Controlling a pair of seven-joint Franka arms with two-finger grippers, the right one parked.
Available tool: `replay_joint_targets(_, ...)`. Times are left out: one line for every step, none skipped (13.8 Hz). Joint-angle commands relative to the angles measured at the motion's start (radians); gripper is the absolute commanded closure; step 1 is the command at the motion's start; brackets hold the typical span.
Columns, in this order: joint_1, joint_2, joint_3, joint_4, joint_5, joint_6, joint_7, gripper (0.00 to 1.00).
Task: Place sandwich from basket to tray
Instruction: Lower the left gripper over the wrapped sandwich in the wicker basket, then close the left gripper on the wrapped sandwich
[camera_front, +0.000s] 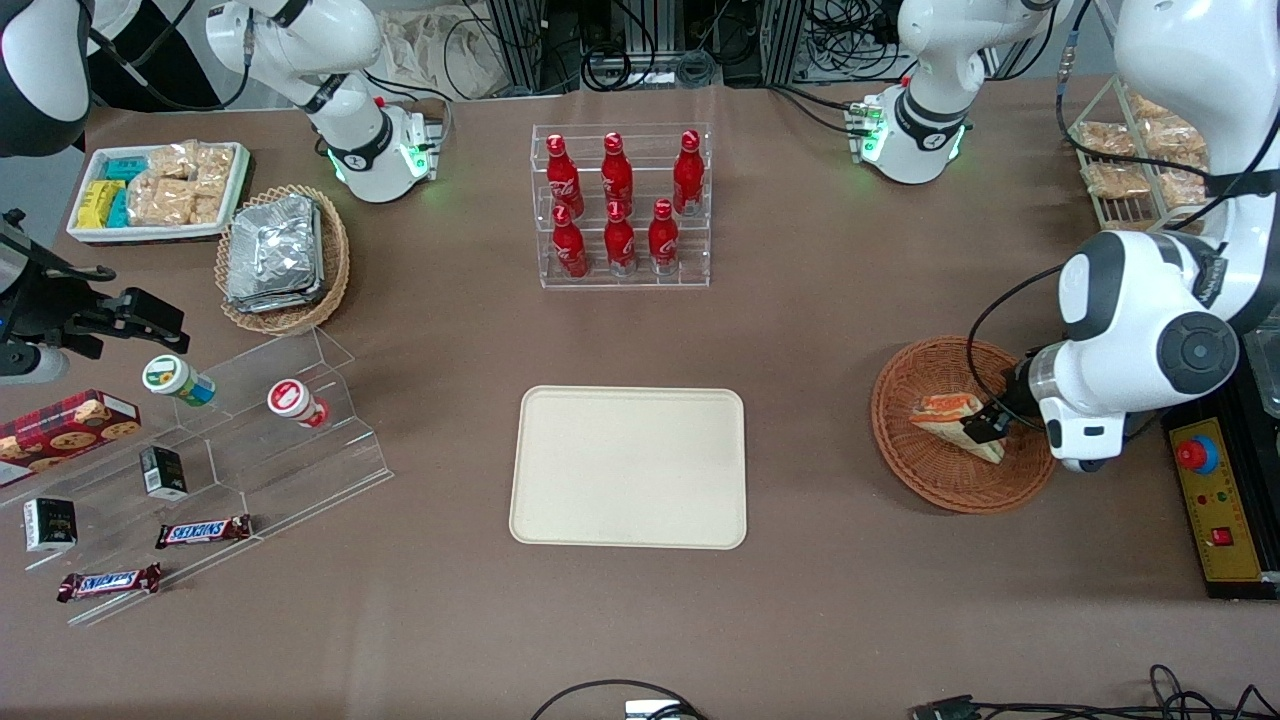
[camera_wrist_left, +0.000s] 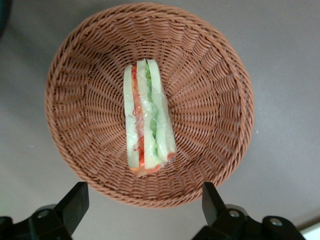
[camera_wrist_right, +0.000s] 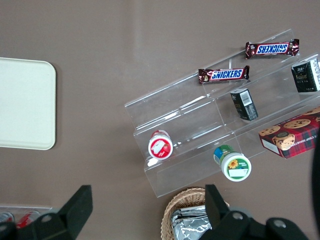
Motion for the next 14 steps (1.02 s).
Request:
replay_joint_targets(0.005, 0.006, 0.001, -0.073, -0.010, 0.109, -0.035, 0.00)
replay_joint_targets(0.006, 0.006, 0.003, -0.105, -0.010, 0.163, -0.037, 0.00)
replay_joint_targets(0.011, 0.006, 0.005, -0.134, -0.008, 0.206, -0.037, 0.00)
replay_joint_targets(0.012, 0.008, 0.006, -0.159, -0.004, 0.238, -0.037, 0.00)
replay_joint_targets(0.014, 0.009, 0.008, -0.182, -0.004, 0.267, -0.037, 0.00)
replay_joint_targets(0.014, 0.012, 0.008, -0.193, -0.004, 0.287, -0.037, 0.00)
replay_joint_targets(0.014, 0.023, 0.008, -0.196, -0.004, 0.297, -0.037, 0.00)
replay_joint_targets(0.015, 0.037, 0.011, -0.194, -0.004, 0.300, -0.037, 0.00)
replay_joint_targets(0.025, 0.049, 0.015, -0.193, -0.002, 0.312, -0.037, 0.00)
replay_joint_targets(0.025, 0.063, 0.015, -0.188, -0.001, 0.329, -0.037, 0.00)
replay_joint_targets(0.025, 0.083, 0.015, -0.182, 0.004, 0.349, -0.037, 0.00)
replay_joint_targets(0.025, 0.100, 0.015, -0.177, 0.006, 0.376, -0.035, 0.00)
replay_joint_targets(0.026, 0.106, 0.017, -0.179, 0.007, 0.389, -0.035, 0.00)
replay_joint_targets(0.026, 0.106, 0.017, -0.177, 0.007, 0.389, -0.030, 0.31)
